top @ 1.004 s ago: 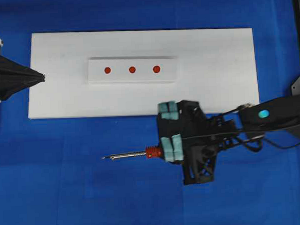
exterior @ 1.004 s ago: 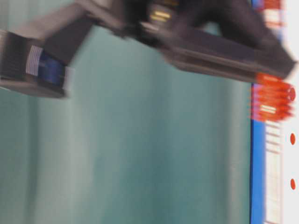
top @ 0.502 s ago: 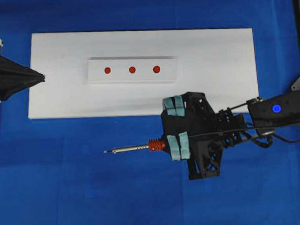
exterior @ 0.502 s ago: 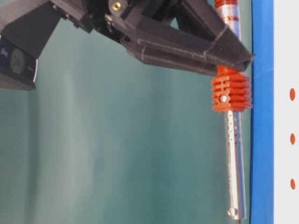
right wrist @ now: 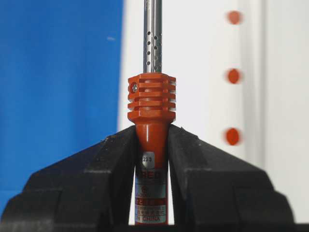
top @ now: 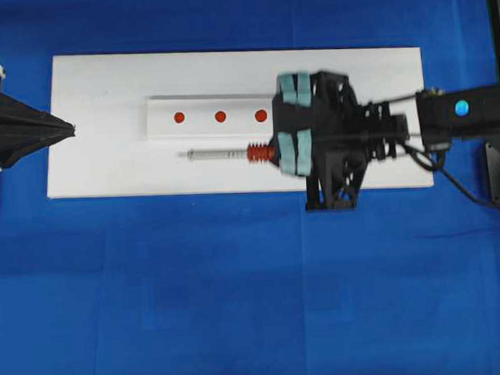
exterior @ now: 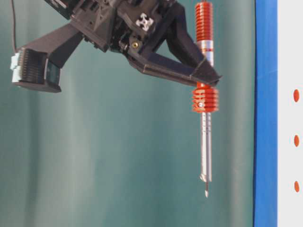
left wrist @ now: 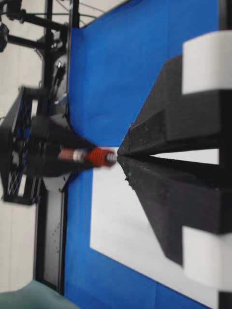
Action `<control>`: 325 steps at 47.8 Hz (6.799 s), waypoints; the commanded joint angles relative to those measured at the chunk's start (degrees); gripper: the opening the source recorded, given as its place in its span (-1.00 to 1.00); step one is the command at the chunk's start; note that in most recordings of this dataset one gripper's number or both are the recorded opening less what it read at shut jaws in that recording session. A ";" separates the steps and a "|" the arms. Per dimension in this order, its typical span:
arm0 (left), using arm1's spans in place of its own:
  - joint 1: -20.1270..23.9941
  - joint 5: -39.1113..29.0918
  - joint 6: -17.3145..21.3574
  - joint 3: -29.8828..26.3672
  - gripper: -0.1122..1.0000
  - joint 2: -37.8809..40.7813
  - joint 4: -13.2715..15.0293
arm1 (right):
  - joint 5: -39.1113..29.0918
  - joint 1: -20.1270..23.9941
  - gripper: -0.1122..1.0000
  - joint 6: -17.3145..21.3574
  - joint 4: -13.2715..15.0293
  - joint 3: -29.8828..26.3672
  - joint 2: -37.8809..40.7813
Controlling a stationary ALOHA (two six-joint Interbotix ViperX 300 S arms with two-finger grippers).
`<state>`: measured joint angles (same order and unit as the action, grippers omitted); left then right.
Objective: Touch the tip of the soldering iron to the mark.
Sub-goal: 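Carry the iron with the right gripper over the red-dot strip, then lower the iron tip with the right gripper onto the middle red dot, then raise the iron with the right gripper away from the strip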
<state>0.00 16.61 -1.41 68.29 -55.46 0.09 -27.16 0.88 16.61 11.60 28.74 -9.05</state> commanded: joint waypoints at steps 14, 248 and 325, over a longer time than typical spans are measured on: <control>0.09 0.26 0.00 -0.53 -0.80 0.26 -0.18 | -0.70 -7.38 -0.69 -8.53 -0.09 -0.97 -1.58; 0.18 0.44 -0.88 -0.62 -0.80 0.18 -0.18 | -16.26 -9.49 -0.69 -12.74 0.00 -17.67 21.01; 0.09 -0.88 -0.53 -0.53 -0.80 -0.79 -0.18 | -28.04 -9.84 -0.69 -12.57 0.00 -7.56 -5.27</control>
<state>0.00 15.38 -2.11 68.29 -56.60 0.09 -55.46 -8.96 3.87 11.69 21.45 -12.57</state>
